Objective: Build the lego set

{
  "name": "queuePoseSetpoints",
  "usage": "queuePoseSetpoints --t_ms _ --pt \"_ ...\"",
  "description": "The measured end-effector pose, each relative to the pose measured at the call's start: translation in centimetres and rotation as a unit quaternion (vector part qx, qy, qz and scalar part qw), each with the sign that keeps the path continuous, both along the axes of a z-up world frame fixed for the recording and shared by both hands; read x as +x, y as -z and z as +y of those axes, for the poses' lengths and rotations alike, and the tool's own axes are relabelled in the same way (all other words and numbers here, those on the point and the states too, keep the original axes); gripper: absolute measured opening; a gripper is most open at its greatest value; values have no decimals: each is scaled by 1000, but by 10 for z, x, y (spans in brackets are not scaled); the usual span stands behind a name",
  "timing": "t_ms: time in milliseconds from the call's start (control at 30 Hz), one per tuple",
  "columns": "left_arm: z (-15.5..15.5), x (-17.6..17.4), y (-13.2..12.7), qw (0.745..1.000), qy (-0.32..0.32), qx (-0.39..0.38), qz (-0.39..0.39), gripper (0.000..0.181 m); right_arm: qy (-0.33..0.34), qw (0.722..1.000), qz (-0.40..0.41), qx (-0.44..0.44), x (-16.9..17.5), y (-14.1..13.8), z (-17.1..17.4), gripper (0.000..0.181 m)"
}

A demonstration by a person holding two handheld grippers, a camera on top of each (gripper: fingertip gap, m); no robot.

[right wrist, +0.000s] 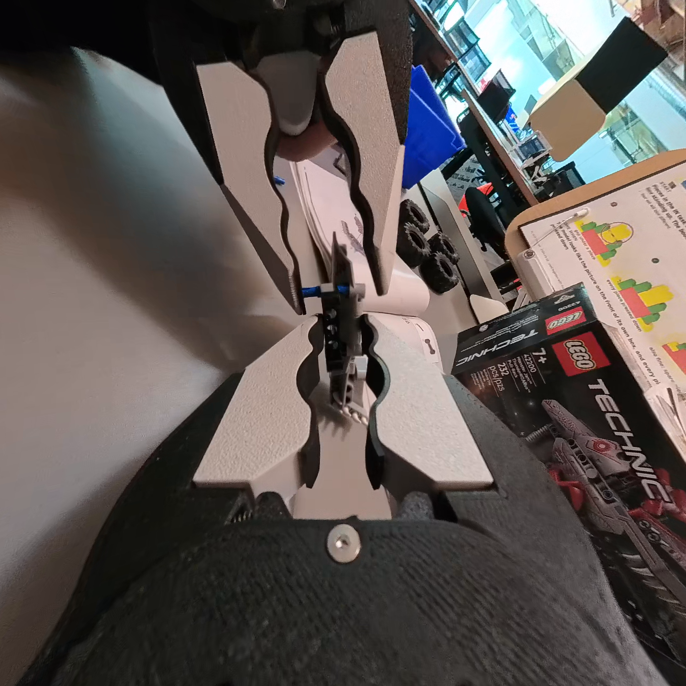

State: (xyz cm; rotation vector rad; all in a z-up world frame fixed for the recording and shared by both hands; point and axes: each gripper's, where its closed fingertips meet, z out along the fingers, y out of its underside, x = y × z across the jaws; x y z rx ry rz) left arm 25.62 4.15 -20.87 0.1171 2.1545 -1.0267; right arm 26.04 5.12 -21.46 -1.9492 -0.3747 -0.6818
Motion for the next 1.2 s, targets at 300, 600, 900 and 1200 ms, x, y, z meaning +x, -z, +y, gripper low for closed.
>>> queuePoseSetpoints --t_ms 300,600,900,1200 --pt "1 -2 10 999 -4 19 30 30 -4 1000 4 -6 0 5 0 18" --pt "2 -2 13 999 -6 29 31 30 -5 1000 5 -11 -1 7 0 18" --pt "0 -3 13 999 -7 30 35 30 -8 1000 14 -5 -2 7 -2 18" --pt "-3 0 17 998 -15 51 31 30 -22 1000 -11 4 -6 2 -3 26"
